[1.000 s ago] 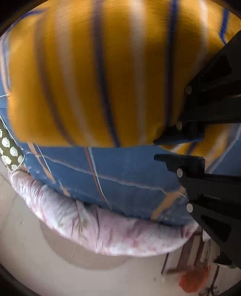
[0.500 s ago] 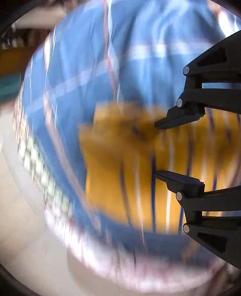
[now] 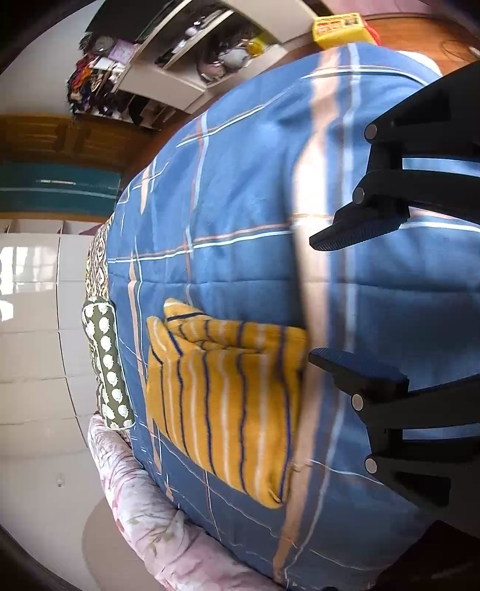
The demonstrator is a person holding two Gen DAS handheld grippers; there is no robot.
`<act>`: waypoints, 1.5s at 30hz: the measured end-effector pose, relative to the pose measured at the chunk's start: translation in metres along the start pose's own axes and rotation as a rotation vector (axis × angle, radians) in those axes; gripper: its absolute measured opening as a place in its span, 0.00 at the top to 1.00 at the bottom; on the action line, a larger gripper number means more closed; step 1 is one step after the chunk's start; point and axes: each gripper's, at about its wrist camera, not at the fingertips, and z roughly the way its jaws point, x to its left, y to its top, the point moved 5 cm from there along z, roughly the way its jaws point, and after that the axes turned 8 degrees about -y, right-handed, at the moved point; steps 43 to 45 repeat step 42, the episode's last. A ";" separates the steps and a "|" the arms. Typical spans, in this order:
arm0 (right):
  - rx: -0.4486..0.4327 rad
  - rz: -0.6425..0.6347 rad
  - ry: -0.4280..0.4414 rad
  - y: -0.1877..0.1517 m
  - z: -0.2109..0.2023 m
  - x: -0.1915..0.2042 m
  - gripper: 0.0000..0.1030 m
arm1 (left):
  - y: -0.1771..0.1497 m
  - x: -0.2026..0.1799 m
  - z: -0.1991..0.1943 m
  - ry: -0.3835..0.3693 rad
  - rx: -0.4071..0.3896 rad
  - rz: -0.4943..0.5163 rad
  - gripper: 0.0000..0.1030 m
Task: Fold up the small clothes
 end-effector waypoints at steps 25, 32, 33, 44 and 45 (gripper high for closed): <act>-0.048 0.008 -0.019 -0.033 -0.020 0.007 0.36 | -0.013 -0.086 0.029 -0.118 0.174 0.142 0.00; -0.045 -0.011 -0.013 -0.036 -0.018 0.016 0.36 | -0.019 -0.087 0.038 -0.139 0.212 0.135 0.00; -0.046 -0.013 -0.013 -0.036 -0.018 0.017 0.36 | -0.019 -0.087 0.039 -0.139 0.215 0.133 0.00; -0.029 -0.042 -0.005 -0.039 -0.014 0.031 0.36 | -0.025 -0.078 0.052 -0.147 0.241 0.097 0.00; -0.029 -0.042 -0.005 -0.039 -0.014 0.031 0.36 | -0.025 -0.078 0.052 -0.147 0.241 0.097 0.00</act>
